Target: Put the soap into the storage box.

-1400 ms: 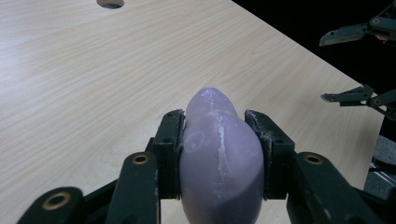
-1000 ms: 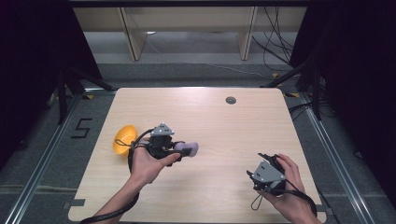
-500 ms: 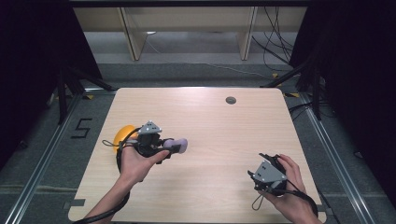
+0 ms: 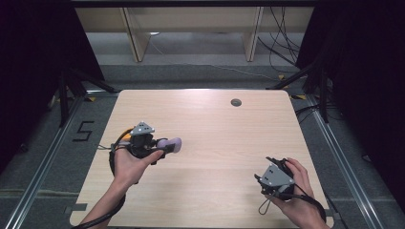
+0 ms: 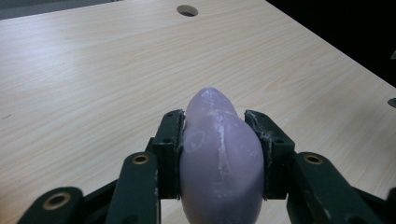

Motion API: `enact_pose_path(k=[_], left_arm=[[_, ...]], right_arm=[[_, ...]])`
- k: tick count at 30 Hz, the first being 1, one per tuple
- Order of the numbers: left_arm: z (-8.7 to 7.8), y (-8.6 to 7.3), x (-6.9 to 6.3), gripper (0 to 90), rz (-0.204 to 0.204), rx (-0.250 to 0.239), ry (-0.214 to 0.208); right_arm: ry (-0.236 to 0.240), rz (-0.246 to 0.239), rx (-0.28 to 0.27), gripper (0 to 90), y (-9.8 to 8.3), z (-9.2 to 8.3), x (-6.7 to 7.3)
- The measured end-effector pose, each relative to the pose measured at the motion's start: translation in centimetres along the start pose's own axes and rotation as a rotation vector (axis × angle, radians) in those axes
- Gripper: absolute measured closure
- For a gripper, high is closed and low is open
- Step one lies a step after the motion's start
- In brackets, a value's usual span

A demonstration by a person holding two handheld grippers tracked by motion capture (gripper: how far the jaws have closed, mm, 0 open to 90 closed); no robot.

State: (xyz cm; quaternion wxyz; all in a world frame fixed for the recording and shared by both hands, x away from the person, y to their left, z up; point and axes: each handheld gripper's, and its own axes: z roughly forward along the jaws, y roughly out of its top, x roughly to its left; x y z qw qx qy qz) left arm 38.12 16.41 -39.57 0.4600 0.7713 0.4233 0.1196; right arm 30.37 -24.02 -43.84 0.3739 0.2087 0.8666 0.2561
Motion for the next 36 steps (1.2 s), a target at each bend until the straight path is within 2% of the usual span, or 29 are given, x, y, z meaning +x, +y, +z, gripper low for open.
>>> enact_pose_path(k=[2, 3, 4, 5, 6, 8, 11, 12, 13, 16, 17, 18, 19, 20, 22, 23, 24, 27, 28, 29, 31, 36], left_arm=[[-0.2, 0.0, 0.3, 58.5, 0.017, 0.010, 0.009], [-0.2, -0.1, 0.3, 58.5, 0.004, 0.000, 0.012], [-0.4, -0.1, 0.6, 58.5, 0.017, 0.016, 0.008], [-0.2, -0.2, 0.5, 58.5, -0.004, -0.006, 0.014], [-0.5, -0.2, 0.8, 58.5, 0.015, 0.014, 0.016], [-0.5, -0.2, 0.9, 58.5, -0.011, -0.006, 0.022], [-0.6, -0.3, 1.2, 58.5, -0.021, -0.010, 0.030], [-0.8, -0.3, 1.4, 58.5, -0.005, 0.003, 0.032], [-0.8, -0.3, 1.4, 58.6, -0.022, -0.014, 0.033], [-1.0, -0.3, 1.7, 58.5, -0.028, -0.017, 0.042], [-1.2, -0.3, 2.0, 58.5, -0.009, -0.003, 0.045], [-1.1, -0.3, 1.9, 58.5, -0.030, -0.023, 0.047], [-1.4, -0.3, 2.1, 58.5, -0.012, 0.000, 0.053], [-1.3, -0.4, 2.2, 58.5, -0.033, -0.020, 0.058], [-1.5, -0.4, 2.4, 58.5, -0.038, -0.020, 0.066], [-1.6, -0.5, 2.7, 58.5, -0.018, -0.008, 0.074], [-1.5, -0.5, 2.6, 58.5, -0.043, -0.027, 0.078], [-1.7, -0.5, 2.9, 58.5, -0.050, -0.030, 0.086], [-1.9, -0.5, 3.1, 58.5, -0.036, -0.015, 0.092], [-1.8, -0.6, 3.0, 58.5, -0.052, -0.032, 0.095], [-1.9, -0.6, 3.1, 58.5, -0.059, -0.039, 0.108], [-2.2, -0.6, 3.5, 58.5, -0.059, -0.050, 0.133]], right_arm=[[0.004, -0.004, 0.000, 33.4, 0.0, 0.0, 0.0], [0.001, 0.001, 0.000, 33.4, 0.0, 0.0, 0.0], [0.002, 0.007, 0.002, 33.4, 0.0, 0.0, 0.0], [0.001, -0.001, 0.002, 33.4, 0.0, -0.1, -0.1], [0.002, -0.002, 0.001, 33.4, 0.0, -0.1, -0.1], [0.005, 0.006, 0.004, 33.4, 0.0, -0.1, 0.0], [0.002, 0.004, 0.005, 33.4, -0.1, -0.1, -0.1], [-0.001, 0.023, 0.008, 33.4, -0.1, -0.1, 0.0], [-0.004, 0.020, 0.007, 33.4, -0.1, -0.1, 0.0], [-0.008, 0.013, 0.005, 33.4, -0.1, -0.1, 0.0], [-0.008, 0.013, 0.005, 33.4, -0.1, -0.1, 0.0], [-0.006, 0.010, 0.006, 33.4, -0.1, -0.1, 0.0], [0.000, 0.024, 0.008, 33.4, -0.1, -0.1, 0.0], [0.001, 0.023, 0.009, 33.4, -0.1, -0.1, 0.0], [-0.008, 0.012, 0.005, 33.4, -0.1, -0.1, 0.0], [-0.008, 0.012, 0.005, 33.4, -0.1, -0.1, 0.0], [-0.002, 0.009, 0.005, 33.4, -0.1, 0.0, -0.1], [0.002, 0.002, 0.004, 33.4, -0.1, 0.0, -0.1], [0.003, 0.000, 0.005, 33.4, -0.1, 0.0, -0.1], [0.000, 0.015, 0.009, 33.4, -0.1, 0.0, 0.0], [-0.005, 0.018, 0.005, 33.4, -0.1, 0.0, 0.0], [0.003, -0.004, 0.001, 33.4, -0.1, 0.0, -0.1]])
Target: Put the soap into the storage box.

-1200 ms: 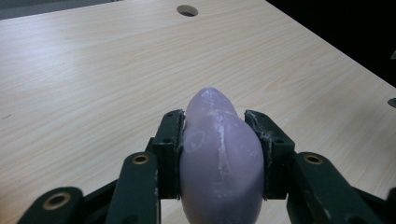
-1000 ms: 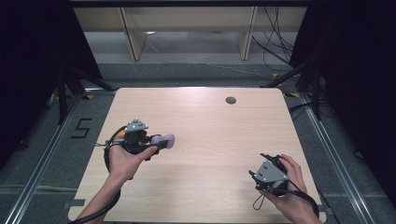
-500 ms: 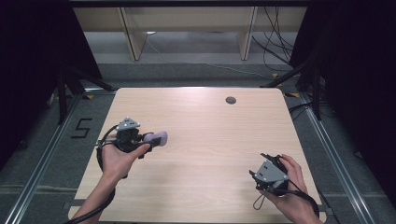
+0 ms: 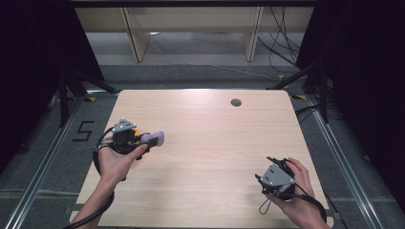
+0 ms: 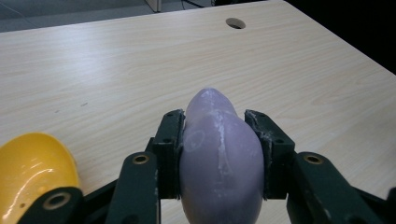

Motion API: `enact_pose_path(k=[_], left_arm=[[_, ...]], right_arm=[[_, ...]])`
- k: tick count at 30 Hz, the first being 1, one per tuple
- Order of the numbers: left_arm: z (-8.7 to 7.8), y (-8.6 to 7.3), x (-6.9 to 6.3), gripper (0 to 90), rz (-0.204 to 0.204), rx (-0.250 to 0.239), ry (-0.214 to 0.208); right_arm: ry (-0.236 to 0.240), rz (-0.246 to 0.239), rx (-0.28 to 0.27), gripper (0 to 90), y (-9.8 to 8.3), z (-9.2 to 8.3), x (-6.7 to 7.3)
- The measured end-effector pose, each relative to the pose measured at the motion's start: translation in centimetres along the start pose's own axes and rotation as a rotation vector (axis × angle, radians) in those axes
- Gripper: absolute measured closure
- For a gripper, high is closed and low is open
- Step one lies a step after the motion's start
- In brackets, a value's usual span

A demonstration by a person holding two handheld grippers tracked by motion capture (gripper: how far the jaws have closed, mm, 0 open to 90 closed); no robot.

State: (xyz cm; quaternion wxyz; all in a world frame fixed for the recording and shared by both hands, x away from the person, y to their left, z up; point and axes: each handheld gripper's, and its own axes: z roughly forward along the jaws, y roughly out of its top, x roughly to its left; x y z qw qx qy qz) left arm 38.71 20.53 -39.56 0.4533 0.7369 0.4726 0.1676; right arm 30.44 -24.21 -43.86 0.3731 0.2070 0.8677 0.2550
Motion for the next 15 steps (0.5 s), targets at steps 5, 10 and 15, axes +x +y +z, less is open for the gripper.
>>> enact_pose_path(k=[5, 10, 15], left_arm=[[-0.3, -0.1, 0.6, 58.5, -0.012, -0.018, 0.033], [-0.7, -0.2, 1.5, 58.5, -0.021, -0.033, 0.076], [-0.9, -0.4, 2.2, 58.5, -0.015, -0.027, 0.122]], right_arm=[[-0.003, 0.007, 0.002, 33.5, 0.0, 0.0, 0.1], [-0.001, 0.006, 0.002, 33.6, 0.0, 0.0, 0.0], [-0.003, 0.003, -0.001, 33.6, 0.0, -0.1, 0.0]])
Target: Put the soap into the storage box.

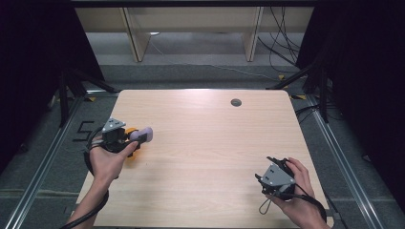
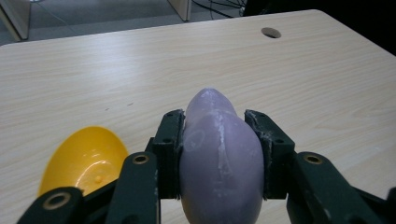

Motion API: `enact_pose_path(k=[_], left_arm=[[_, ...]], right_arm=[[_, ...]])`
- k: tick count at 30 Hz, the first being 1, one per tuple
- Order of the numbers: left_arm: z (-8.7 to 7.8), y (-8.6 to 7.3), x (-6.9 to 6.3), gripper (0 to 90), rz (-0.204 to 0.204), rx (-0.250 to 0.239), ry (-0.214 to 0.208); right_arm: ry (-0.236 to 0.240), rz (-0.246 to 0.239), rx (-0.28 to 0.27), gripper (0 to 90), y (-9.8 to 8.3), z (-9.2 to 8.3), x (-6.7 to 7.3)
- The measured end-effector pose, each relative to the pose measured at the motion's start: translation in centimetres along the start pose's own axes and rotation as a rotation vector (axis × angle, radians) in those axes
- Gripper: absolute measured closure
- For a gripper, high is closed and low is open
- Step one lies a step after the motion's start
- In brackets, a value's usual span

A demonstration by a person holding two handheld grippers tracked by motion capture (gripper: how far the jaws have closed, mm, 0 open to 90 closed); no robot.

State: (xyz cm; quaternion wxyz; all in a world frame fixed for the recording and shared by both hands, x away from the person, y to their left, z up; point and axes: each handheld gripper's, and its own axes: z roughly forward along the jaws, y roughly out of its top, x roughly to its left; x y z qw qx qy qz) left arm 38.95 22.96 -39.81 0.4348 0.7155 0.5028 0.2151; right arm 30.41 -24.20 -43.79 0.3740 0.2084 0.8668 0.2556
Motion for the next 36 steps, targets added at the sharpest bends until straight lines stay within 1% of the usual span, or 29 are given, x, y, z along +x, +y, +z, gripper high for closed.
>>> enact_pose_path(k=[5, 6, 9, 18, 22, 25, 26, 27, 28, 30, 32, 33, 34, 35, 36], left_arm=[[-0.1, -0.2, 0.8, 58.5, -0.012, 0.002, 0.027], [-0.1, -0.2, 0.9, 58.5, -0.013, 0.003, 0.033], [-0.1, -0.3, 1.6, 58.5, -0.023, 0.000, 0.056], [-0.1, -0.6, 3.5, 58.5, -0.047, 0.000, 0.120], [0.1, -0.8, 4.2, 58.5, -0.059, -0.002, 0.140], [0.3, -1.0, 4.6, 58.5, -0.063, 0.003, 0.154], [0.3, -1.0, 4.7, 58.5, -0.059, 0.011, 0.155], [0.5, -1.1, 4.8, 58.5, -0.066, 0.009, 0.161], [0.5, -1.1, 4.9, 58.5, -0.062, 0.012, 0.163], [0.7, -1.2, 5.1, 58.5, -0.065, 0.012, 0.171], [0.8, -1.2, 5.3, 58.5, -0.058, 0.020, 0.181], [0.9, -1.2, 5.3, 58.5, -0.069, 0.013, 0.186], [1.0, -1.3, 5.4, 58.5, -0.061, 0.020, 0.187], [1.1, -1.3, 5.4, 58.5, -0.070, 0.015, 0.193], [1.1, -1.3, 5.5, 58.5, -0.069, 0.015, 0.194]], right_arm=[[-0.002, -0.001, -0.002, 33.6, 0.0, 0.0, 0.0], [-0.010, 0.020, 0.001, 33.6, 0.0, 0.0, 0.1], [-0.009, 0.025, 0.003, 33.7, -0.1, -0.1, 0.1], [-0.006, 0.027, 0.008, 33.8, -0.1, -0.1, 0.0], [-0.002, 0.019, 0.009, 33.8, -0.1, -0.1, 0.0], [-0.004, 0.022, 0.009, 33.9, -0.1, -0.1, 0.0], [-0.007, 0.023, 0.007, 33.9, -0.1, -0.1, 0.0], [-0.008, 0.025, 0.007, 34.0, -0.1, -0.1, 0.0], [-0.005, 0.033, 0.009, 34.1, -0.2, -0.1, 0.0], [-0.013, 0.028, 0.003, 34.2, -0.2, -0.1, -0.1], [-0.005, 0.021, 0.003, 34.2, -0.2, -0.1, -0.2], [-0.006, 0.021, 0.004, 34.1, -0.2, -0.1, -0.1], [0.000, 0.014, 0.005, 34.2, -0.2, -0.1, -0.1], [-0.001, 0.015, 0.006, 34.2, -0.2, -0.1, -0.1], [-0.002, 0.019, 0.007, 34.2, -0.2, -0.1, -0.1]])
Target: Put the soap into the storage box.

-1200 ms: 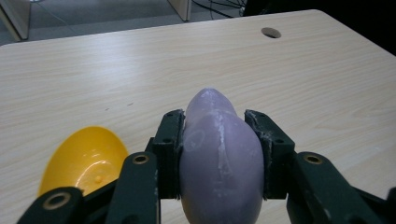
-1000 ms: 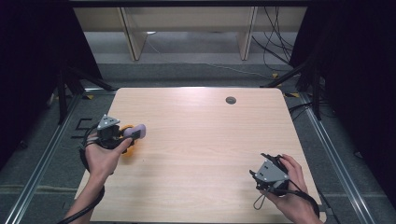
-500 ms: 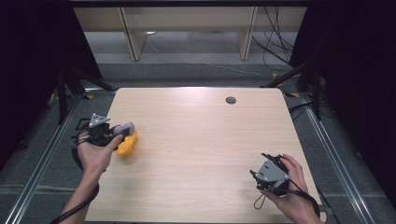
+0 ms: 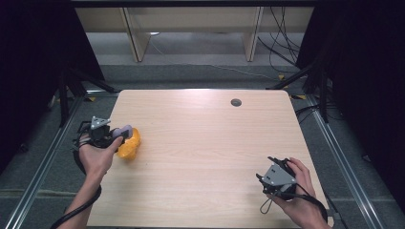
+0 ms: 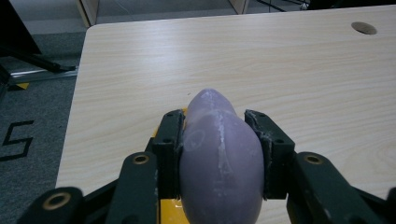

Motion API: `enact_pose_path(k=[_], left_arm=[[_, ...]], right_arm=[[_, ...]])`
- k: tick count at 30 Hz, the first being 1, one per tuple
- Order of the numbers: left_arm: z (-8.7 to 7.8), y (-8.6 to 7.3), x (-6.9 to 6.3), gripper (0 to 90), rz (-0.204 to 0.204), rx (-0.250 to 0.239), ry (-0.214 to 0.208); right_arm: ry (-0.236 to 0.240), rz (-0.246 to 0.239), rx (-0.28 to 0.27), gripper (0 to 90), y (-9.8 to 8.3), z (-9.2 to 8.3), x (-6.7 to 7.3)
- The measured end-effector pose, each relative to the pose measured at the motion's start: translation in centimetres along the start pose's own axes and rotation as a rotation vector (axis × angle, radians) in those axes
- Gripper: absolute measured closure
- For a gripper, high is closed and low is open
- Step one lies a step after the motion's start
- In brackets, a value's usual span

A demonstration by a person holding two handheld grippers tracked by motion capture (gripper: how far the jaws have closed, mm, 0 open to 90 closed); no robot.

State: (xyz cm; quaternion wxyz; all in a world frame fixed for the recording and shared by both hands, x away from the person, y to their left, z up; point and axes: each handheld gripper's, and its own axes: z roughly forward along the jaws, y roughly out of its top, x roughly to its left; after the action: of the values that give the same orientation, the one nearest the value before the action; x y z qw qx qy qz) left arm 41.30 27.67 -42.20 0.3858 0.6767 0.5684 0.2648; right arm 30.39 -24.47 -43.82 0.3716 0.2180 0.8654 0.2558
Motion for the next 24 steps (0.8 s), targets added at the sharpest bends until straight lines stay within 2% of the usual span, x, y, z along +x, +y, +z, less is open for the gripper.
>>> enact_pose_path(k=[2, 4, 10, 14, 16, 19, 22, 24], left_arm=[[0.2, -0.1, 0.2, 58.5, -0.008, 0.003, 0.015], [0.3, -0.1, 0.3, 58.5, -0.001, 0.008, 0.025], [0.9, -0.4, 0.7, 58.5, -0.015, 0.009, 0.064], [1.4, -0.7, 0.7, 58.5, -0.021, 0.016, 0.069], [1.8, -0.8, 0.6, 58.5, -0.028, 0.016, 0.071], [2.3, -0.9, 0.5, 58.5, -0.018, 0.021, 0.072], [2.8, -1.0, 0.3, 58.5, -0.017, 0.022, 0.069], [3.2, -1.1, 0.2, 58.4, -0.022, 0.022, 0.063]], right_arm=[[-0.001, 0.017, 0.003, 34.3, 0.0, -0.1, 0.1], [-0.004, 0.007, -0.006, 34.4, 0.0, -0.1, -0.1], [-0.003, 0.003, -0.004, 34.4, -0.1, -0.1, -0.1], [-0.004, -0.006, -0.007, 34.6, 0.0, 0.0, -0.2], [0.001, 0.016, 0.002, 34.6, 0.0, 0.0, 0.0], [0.003, -0.004, -0.001, 34.6, 0.0, 0.0, 0.0], [0.001, 0.021, 0.006, 34.6, 0.0, 0.0, 0.1], [0.000, 0.013, 0.003, 34.6, 0.0, 0.0, 0.1]])
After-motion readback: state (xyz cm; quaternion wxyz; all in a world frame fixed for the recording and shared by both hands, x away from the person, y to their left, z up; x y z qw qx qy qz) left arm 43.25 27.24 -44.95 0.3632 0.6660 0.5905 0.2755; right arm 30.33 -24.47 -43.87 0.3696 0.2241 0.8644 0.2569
